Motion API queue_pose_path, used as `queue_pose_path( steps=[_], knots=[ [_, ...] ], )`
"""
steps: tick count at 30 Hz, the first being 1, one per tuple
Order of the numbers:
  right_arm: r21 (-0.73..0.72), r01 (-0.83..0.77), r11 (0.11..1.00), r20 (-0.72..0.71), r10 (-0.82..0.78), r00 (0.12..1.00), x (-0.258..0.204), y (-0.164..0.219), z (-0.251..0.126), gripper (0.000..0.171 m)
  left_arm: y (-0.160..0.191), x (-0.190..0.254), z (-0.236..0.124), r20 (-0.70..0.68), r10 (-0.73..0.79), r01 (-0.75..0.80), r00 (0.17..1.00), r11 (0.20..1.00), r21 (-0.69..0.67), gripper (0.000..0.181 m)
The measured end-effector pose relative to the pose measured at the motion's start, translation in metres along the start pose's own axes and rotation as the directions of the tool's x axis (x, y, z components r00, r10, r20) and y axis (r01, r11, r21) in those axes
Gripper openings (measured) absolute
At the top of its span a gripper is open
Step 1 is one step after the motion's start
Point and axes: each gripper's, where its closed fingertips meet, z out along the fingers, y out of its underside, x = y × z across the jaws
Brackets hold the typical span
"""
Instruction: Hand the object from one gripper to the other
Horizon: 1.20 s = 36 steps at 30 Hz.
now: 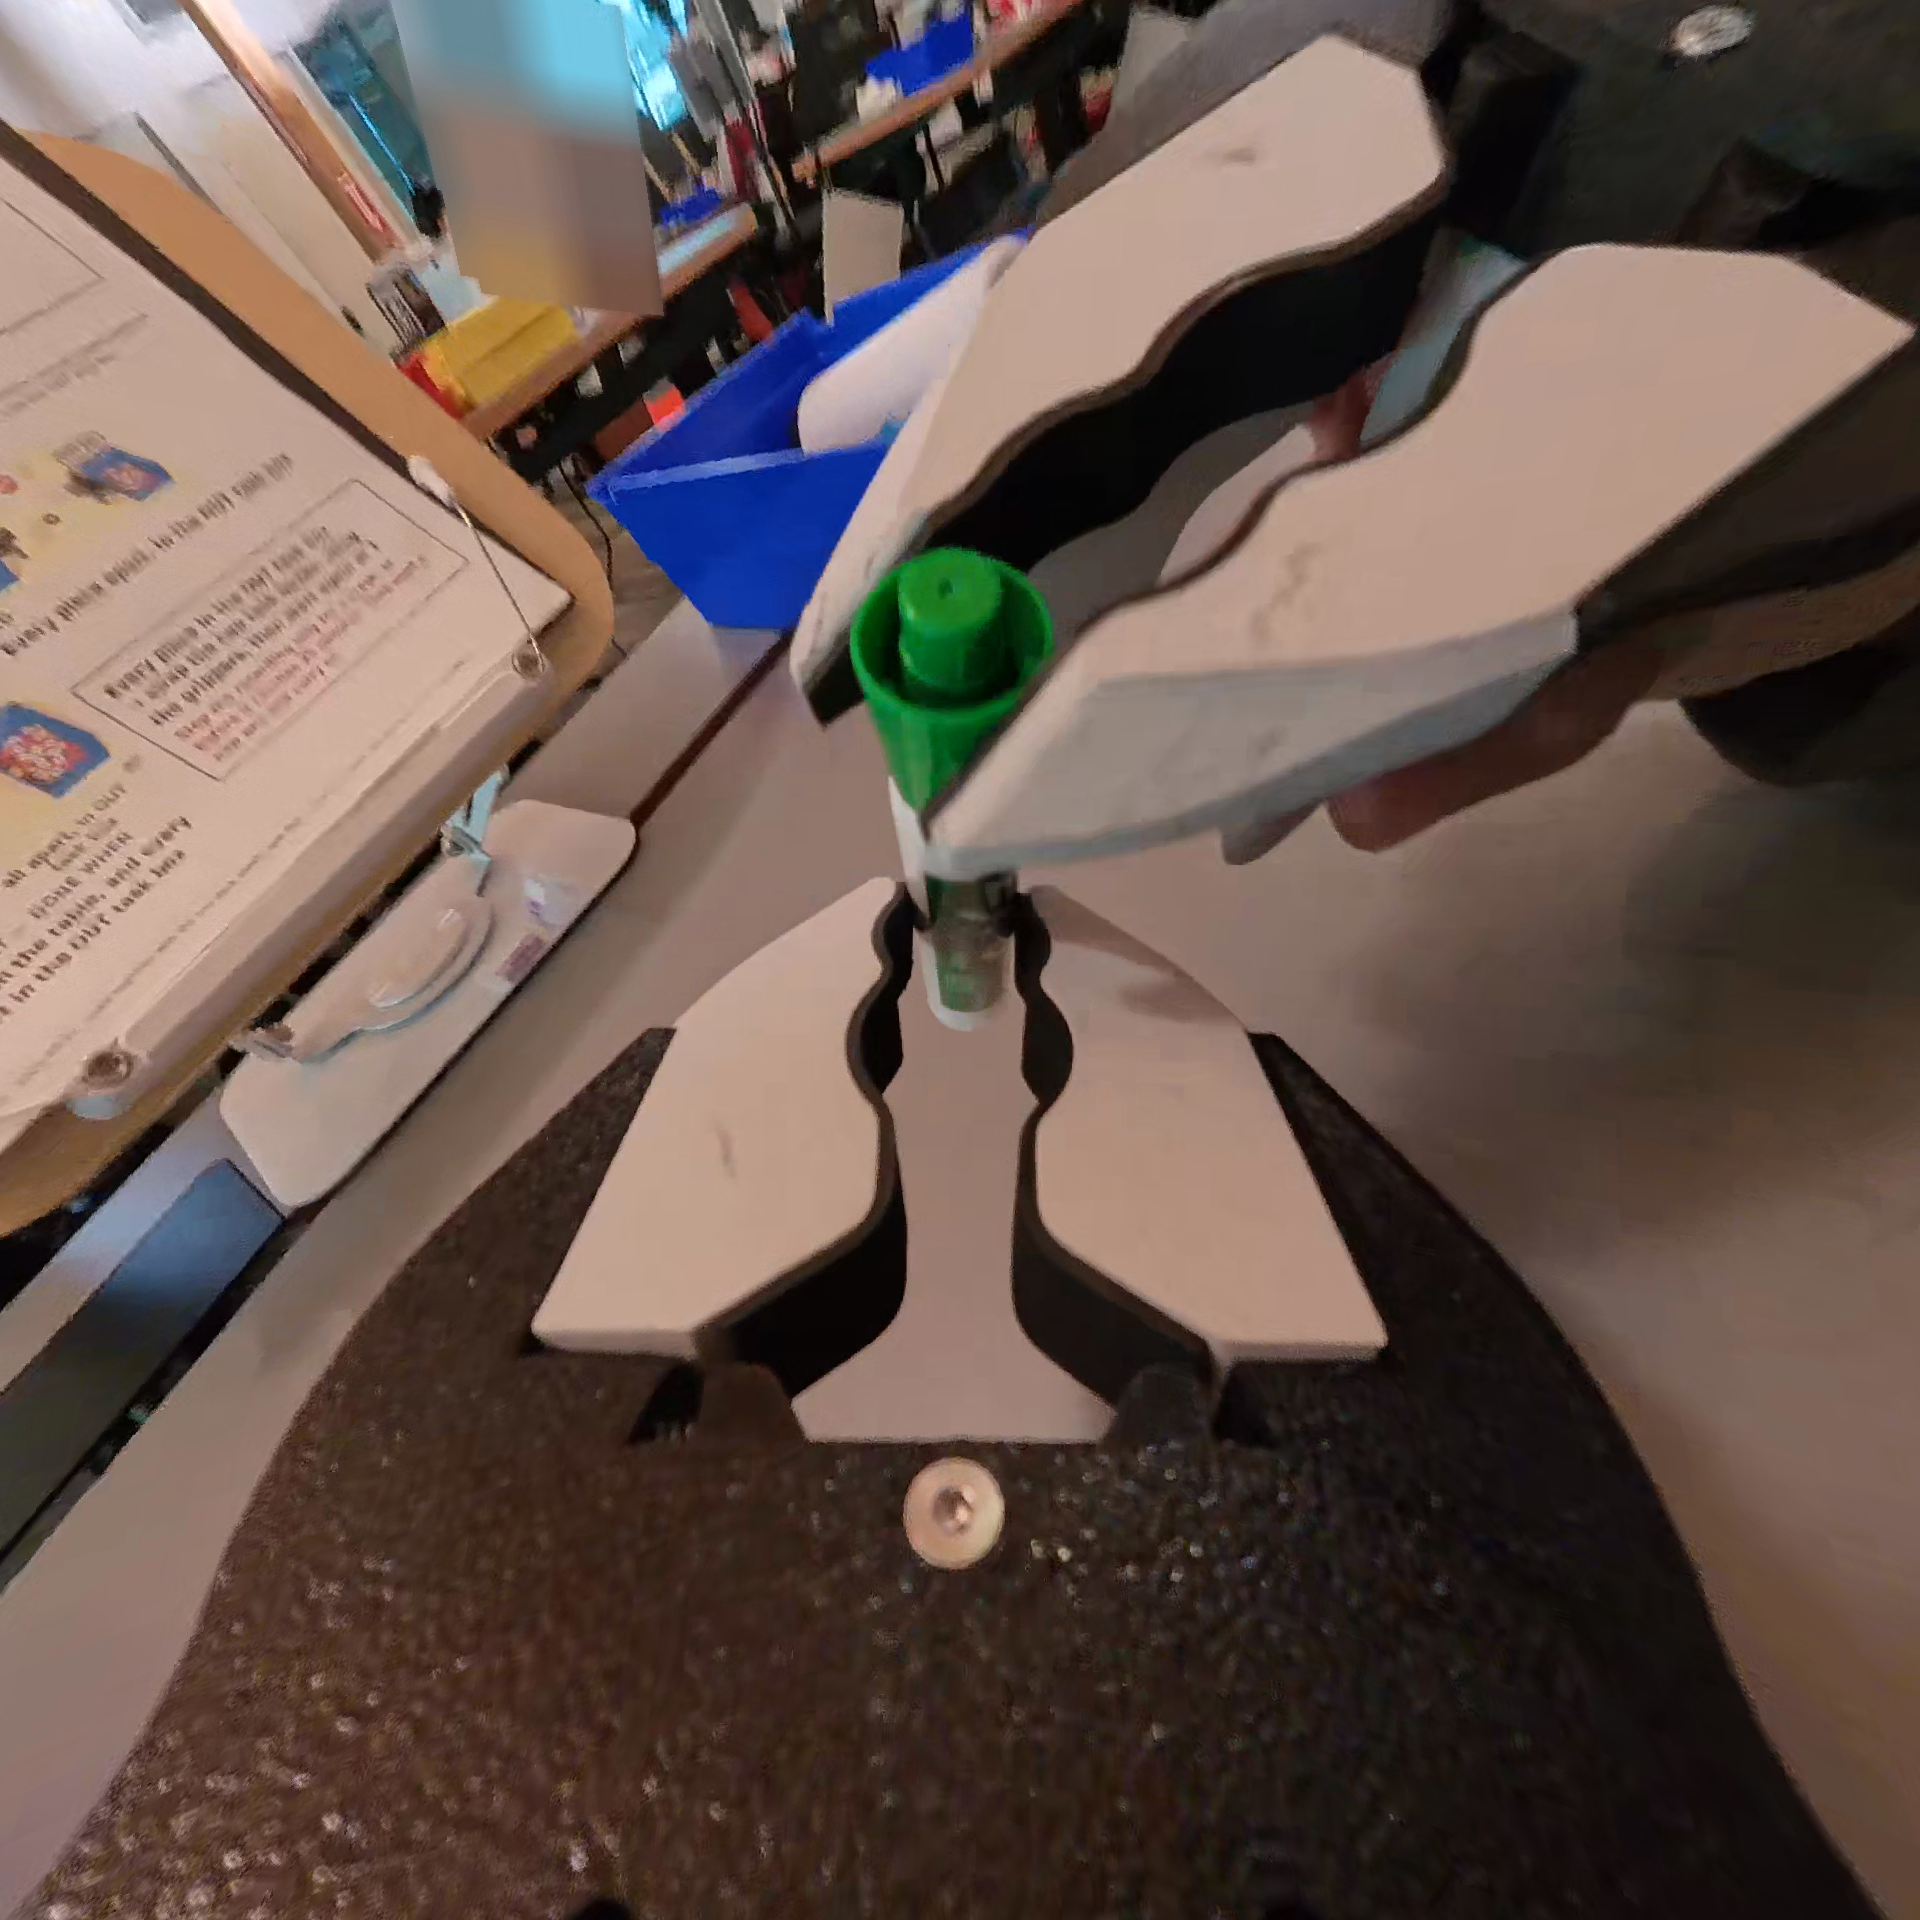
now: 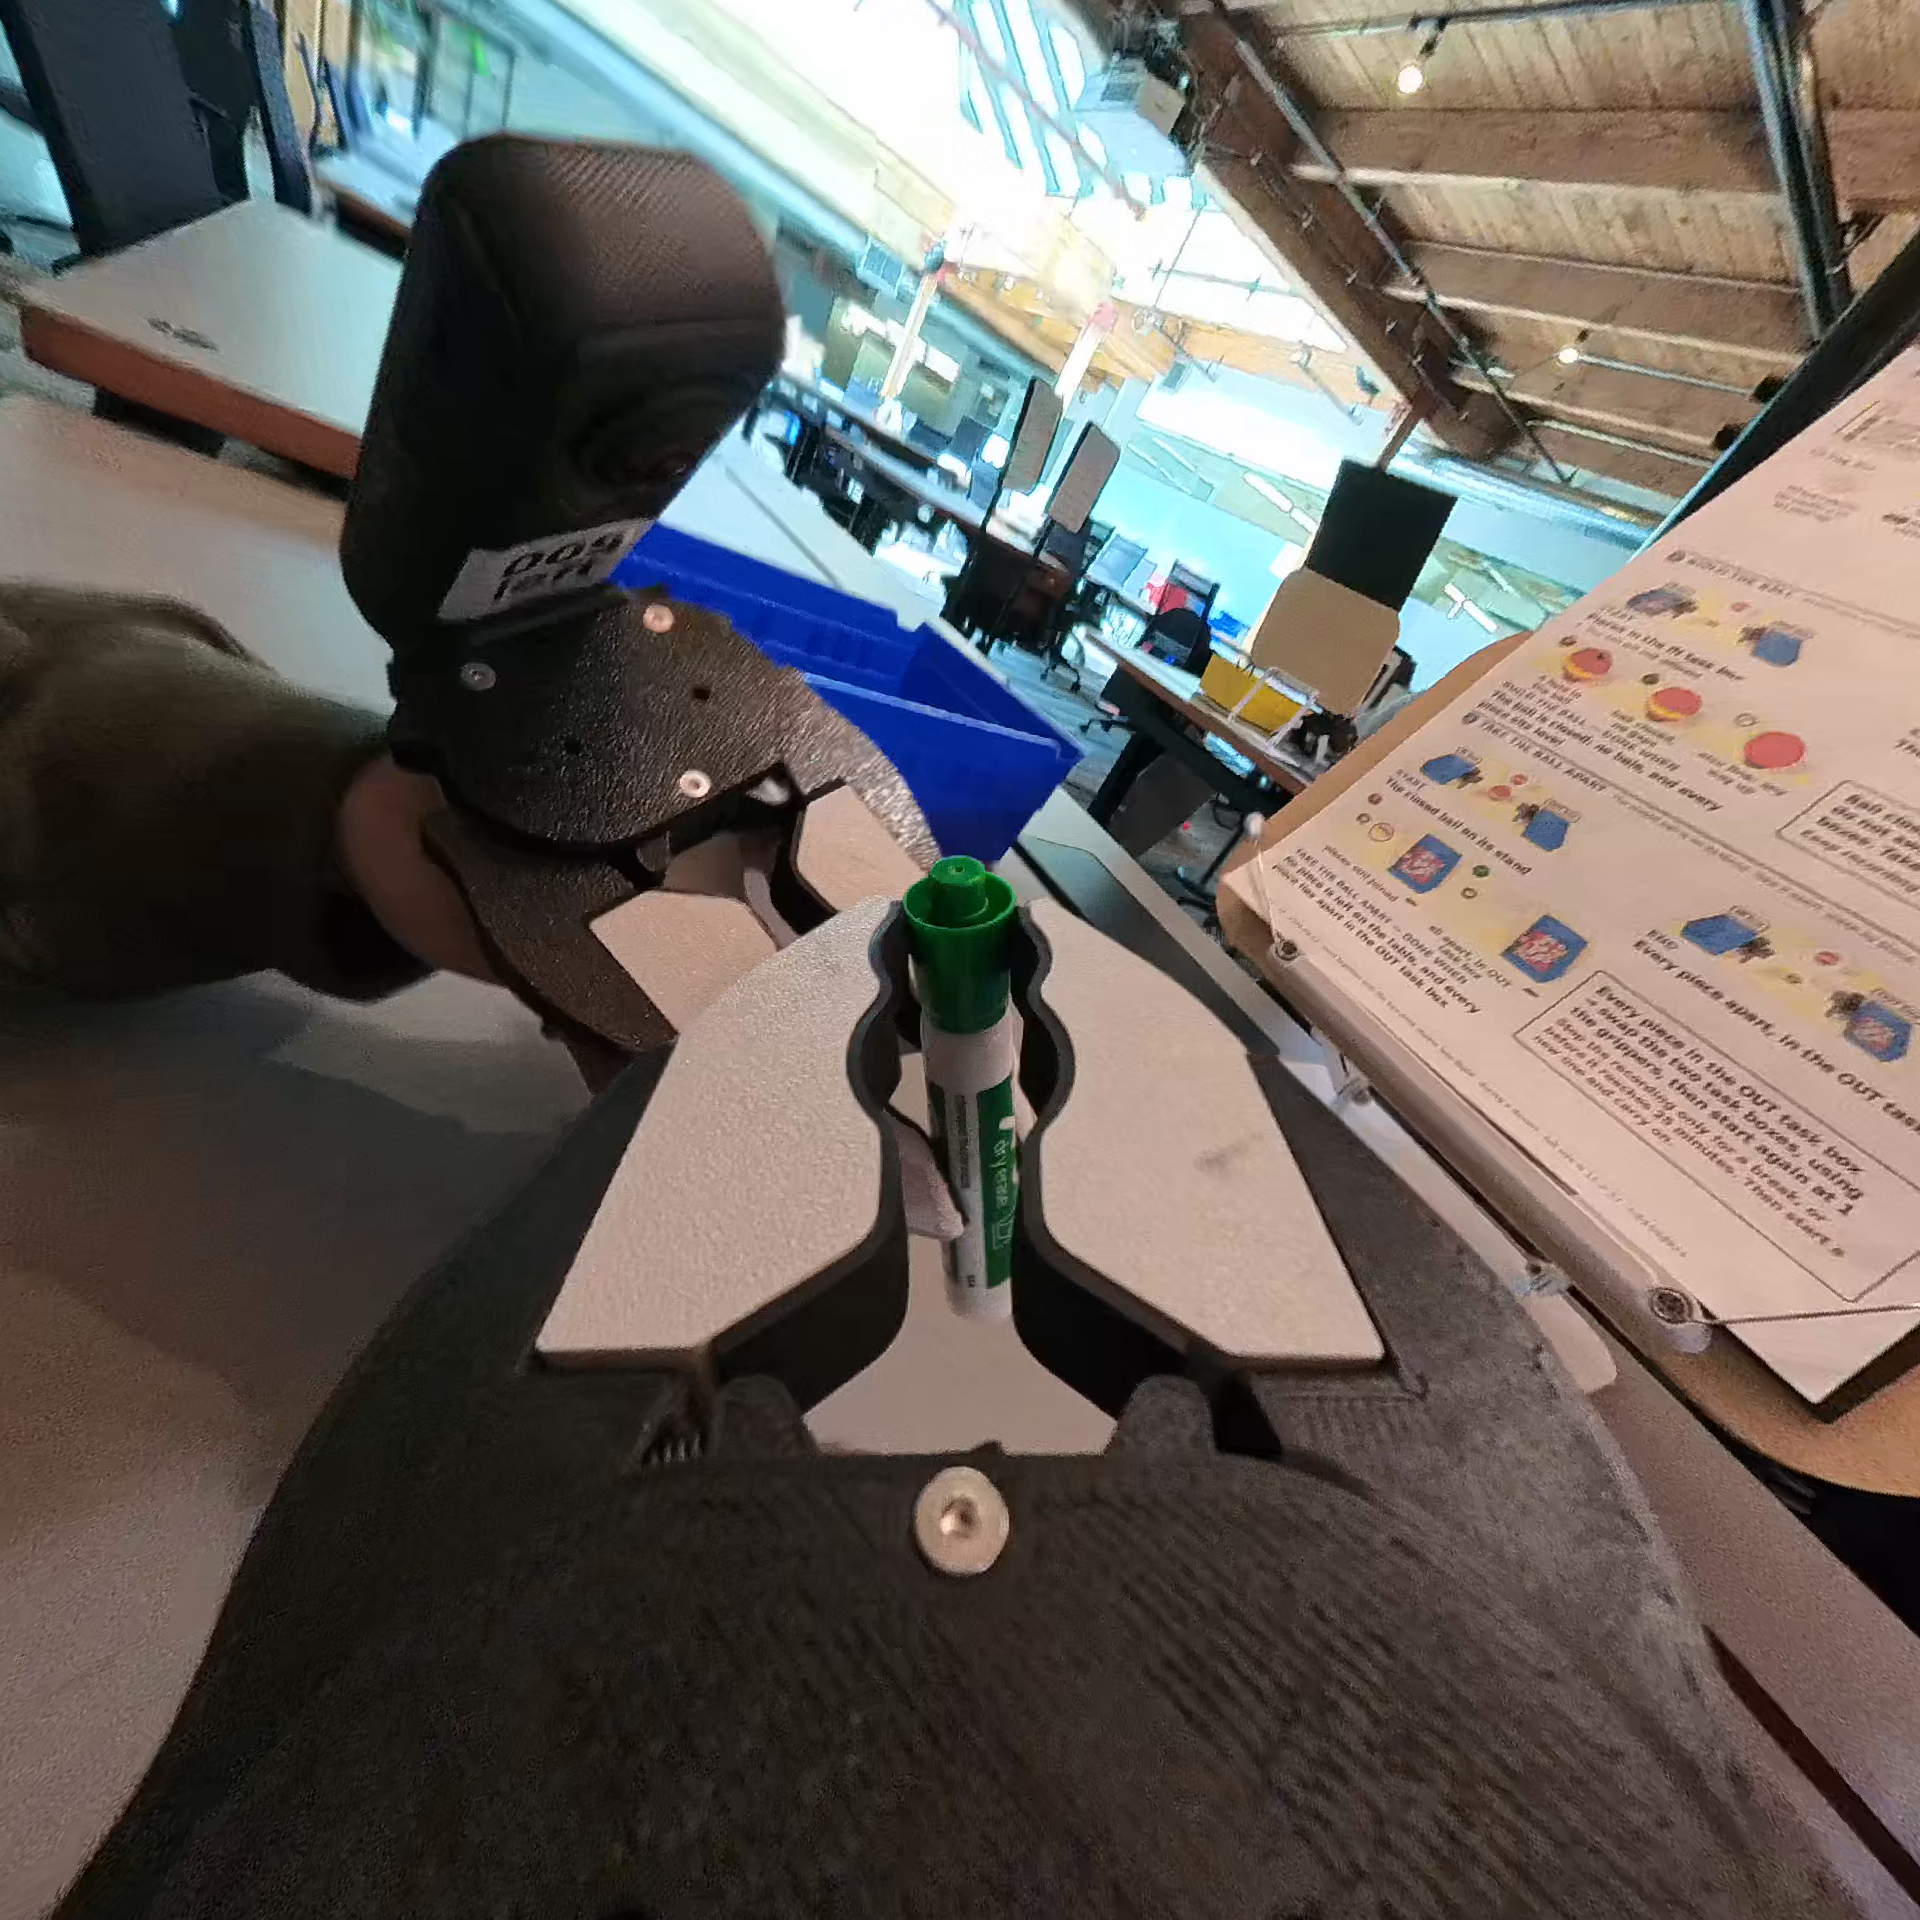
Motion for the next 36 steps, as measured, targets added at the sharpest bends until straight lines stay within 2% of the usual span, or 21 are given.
queue_pose_path(
  steps=[3, 4, 5, 8, 11, 13, 15, 18, 21, 22, 23, 25, 27, 28, 30, 33, 36],
  knots=[
    [0.131, -0.128, 0.983, -0.003, 0.129, 0.992, 0.012, -0.019, -0.011, 0.018, -0.017, -0.001, -0.006, 0.04, 0.066, -0.07, 0.997, 0.989, 0.128, 0.022],
    [0.207, -0.217, 0.954, 0.024, 0.216, 0.976, 0.017, -0.028, -0.017, 0.02, -0.018, -0.001, -0.007, 0.057, 0.096, -0.104, 0.994, 0.983, 0.149, 0.035],
    [0.293, -0.315, 0.903, 0.062, 0.311, 0.949, 0.023, -0.038, -0.024, 0.02, -0.017, 0.0, -0.006, 0.063, 0.106, -0.115, 0.992, 0.982, 0.148, 0.043],
    [0.461, -0.537, 0.707, 0.179, 0.518, 0.836, 0.046, -0.052, -0.047, 0.018, -0.019, 0.008, -0.004, -0.004, 0.051, -0.05, 0.999, 0.983, 0.175, 0.051],
    [0.522, -0.634, 0.57, 0.243, 0.614, 0.751, 0.061, -0.049, -0.059, 0.018, -0.038, 0.007, -0.015, 0.009, 0.026, -0.027, 1.0, 0.95, 0.312, 0.026],
    [0.537, -0.675, 0.506, 0.273, 0.653, 0.706, 0.065, -0.045, -0.061, 0.018, -0.048, 0.004, -0.021, 0.017, 0.007, -0.013, 1.0, 0.928, 0.373, 0.024],
    [0.541, -0.712, 0.447, 0.306, 0.684, 0.662, 0.066, -0.042, -0.06, 0.019, -0.047, 0.001, -0.021, 0.034, 0.002, -0.014, 0.999, 0.93, 0.367, 0.021],
    [0.536, -0.737, 0.413, 0.326, 0.704, 0.631, 0.068, -0.038, -0.059, 0.019, -0.046, -0.001, -0.023, 0.024, 0.001, -0.01, 1.0, 0.936, 0.352, 0.019],
    [0.503, -0.726, 0.47, 0.291, 0.698, 0.654, 0.07, -0.031, -0.059, 0.019, -0.048, -0.003, -0.028, -0.025, -0.029, 0.036, 0.999, 0.931, 0.363, 0.019],
    [0.491, -0.7, 0.518, 0.243, 0.69, 0.682, 0.072, -0.025, -0.059, 0.026, -0.046, -0.005, -0.03, -0.034, -0.035, 0.045, 0.999, 0.934, 0.355, 0.019],
    [0.478, -0.658, 0.582, 0.185, 0.665, 0.723, 0.074, -0.02, -0.059, 0.043, -0.043, -0.008, -0.032, -0.046, -0.041, 0.055, 0.998, 0.94, 0.336, 0.019],
    [0.385, -0.527, 0.758, 0.124, 0.523, 0.843, 0.066, -0.015, -0.06, 0.059, -0.034, -0.006, -0.034, -0.12, -0.037, 0.069, 0.992, 0.959, 0.273, 0.019],
    [0.206, -0.323, 0.924, 0.122, 0.303, 0.945, 0.046, -0.003, -0.059, 0.063, -0.018, 0.006, -0.036, -0.246, -0.01, 0.054, 0.969, 0.984, 0.173, 0.019],
    [0.113, -0.22, 0.969, 0.14, 0.203, 0.969, 0.035, 0.006, -0.058, 0.065, -0.009, 0.009, -0.037, -0.275, 0.006, 0.031, 0.961, 0.991, 0.128, 0.019],
    [-0.03, -0.1, 0.994, 0.206, 0.104, 0.973, 0.014, 0.026, -0.056, 0.068, 0.001, 0.013, -0.039, -0.313, 0.017, 0.009, 0.95, 0.997, 0.082, 0.019],
    [-0.055, -0.093, 0.994, 0.299, 0.106, 0.948, -0.007, 0.032, -0.048, 0.059, 0.001, 0.02, -0.043, -0.37, 0.008, 0.024, 0.929, 0.996, 0.082, 0.019],
    [-0.057, -0.082, 0.995, 0.302, 0.095, 0.949, -0.012, 0.033, -0.042, 0.051, 0.008, 0.021, -0.043, -0.375, 0.034, -0.018, 0.926, 0.999, 0.048, 0.019]
  ],
)
